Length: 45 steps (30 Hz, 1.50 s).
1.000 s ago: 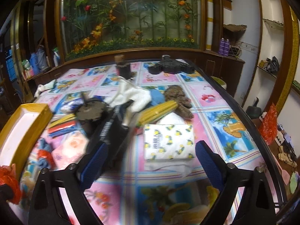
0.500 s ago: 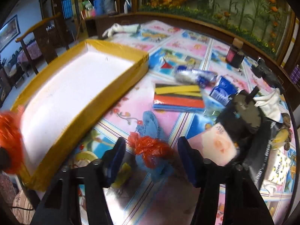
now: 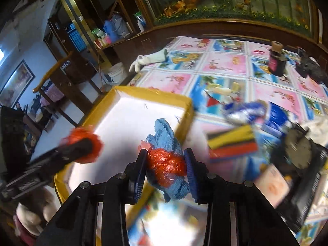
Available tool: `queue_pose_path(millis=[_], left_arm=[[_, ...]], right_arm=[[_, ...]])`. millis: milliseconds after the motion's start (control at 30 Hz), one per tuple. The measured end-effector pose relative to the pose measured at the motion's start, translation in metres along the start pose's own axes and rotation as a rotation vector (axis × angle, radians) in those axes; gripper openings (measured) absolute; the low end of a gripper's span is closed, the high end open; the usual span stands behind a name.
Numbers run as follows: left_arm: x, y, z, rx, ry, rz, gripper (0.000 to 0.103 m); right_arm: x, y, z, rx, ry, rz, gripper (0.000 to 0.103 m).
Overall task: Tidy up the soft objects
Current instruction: 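Carry the red mesh bag into the yellow-rimmed tray and open left tool, then grasp the pink tissue pack with left tool while right tool grasps black snack bag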
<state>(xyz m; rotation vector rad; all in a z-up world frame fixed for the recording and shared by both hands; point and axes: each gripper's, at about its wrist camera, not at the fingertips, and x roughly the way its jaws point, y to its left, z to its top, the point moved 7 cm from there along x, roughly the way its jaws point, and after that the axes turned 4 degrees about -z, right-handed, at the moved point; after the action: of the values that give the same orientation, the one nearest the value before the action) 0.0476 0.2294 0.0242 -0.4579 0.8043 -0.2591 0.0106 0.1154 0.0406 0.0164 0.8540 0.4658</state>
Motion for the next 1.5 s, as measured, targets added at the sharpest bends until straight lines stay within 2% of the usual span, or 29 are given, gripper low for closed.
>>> queue_pose_path(millis=[133,300,333,400,433,533,667,800,933,967,1000,1067,1200,1300,1400,1500], left_arm=[[0.039,0.015,0.015,-0.075,0.036,-0.021,0.046],[0.06,0.033,0.023,-0.164,0.044,-0.03,0.058],[0.062,0.035,0.023,-0.178,0.048,-0.033,0.058],[0.062,0.038,0.023,-0.197,0.055,-0.039,0.063],[0.061,0.04,0.022,-0.198,0.05,-0.027,0.063],[0.054,0.046,0.018,-0.198,0.035,0.008,0.063],[0.033,0.052,0.008,-0.217,-0.021,0.053,0.063],[0.01,0.044,-0.005,-0.194,-0.067,0.087,0.063],[-0.019,-0.003,-0.005,-0.073,-0.126,0.063,0.066],[-0.023,-0.015,-0.005,-0.037,-0.129,0.063,0.076],[-0.025,-0.03,-0.007,-0.001,-0.13,0.057,0.078],[-0.021,-0.057,-0.014,0.057,-0.098,0.027,0.078],[0.011,-0.103,-0.044,0.183,0.024,0.002,0.078],[0.039,-0.134,-0.073,0.286,0.114,-0.003,0.078],[0.06,-0.159,-0.096,0.407,0.151,0.022,0.078],[0.082,-0.177,-0.11,0.504,0.181,0.042,0.078]], right_arm=[[0.034,0.004,0.02,0.03,0.017,0.0,0.035],[0.061,0.002,0.032,0.023,0.011,-0.043,0.04],[0.065,0.002,0.034,0.029,0.009,-0.046,0.042],[0.072,0.003,0.038,0.042,0.007,-0.053,0.061],[0.073,0.002,0.04,0.044,0.001,-0.062,0.064],[0.071,-0.002,0.039,0.052,-0.015,-0.073,0.066],[0.04,-0.019,0.029,0.085,-0.034,-0.075,0.066],[-0.002,-0.049,0.012,0.116,-0.076,-0.09,0.067],[-0.058,-0.091,-0.014,0.15,-0.154,-0.155,0.077],[-0.073,-0.103,-0.022,0.158,-0.18,-0.186,0.08],[-0.084,-0.111,-0.03,0.164,-0.196,-0.211,0.082],[-0.106,-0.133,-0.048,0.183,-0.22,-0.27,0.082],[-0.125,-0.16,-0.084,0.22,-0.206,-0.318,0.082],[-0.136,-0.171,-0.099,0.259,-0.196,-0.308,0.082],[-0.147,-0.183,-0.111,0.302,-0.198,-0.281,0.082],[-0.152,-0.19,-0.112,0.338,-0.192,-0.215,0.082]])
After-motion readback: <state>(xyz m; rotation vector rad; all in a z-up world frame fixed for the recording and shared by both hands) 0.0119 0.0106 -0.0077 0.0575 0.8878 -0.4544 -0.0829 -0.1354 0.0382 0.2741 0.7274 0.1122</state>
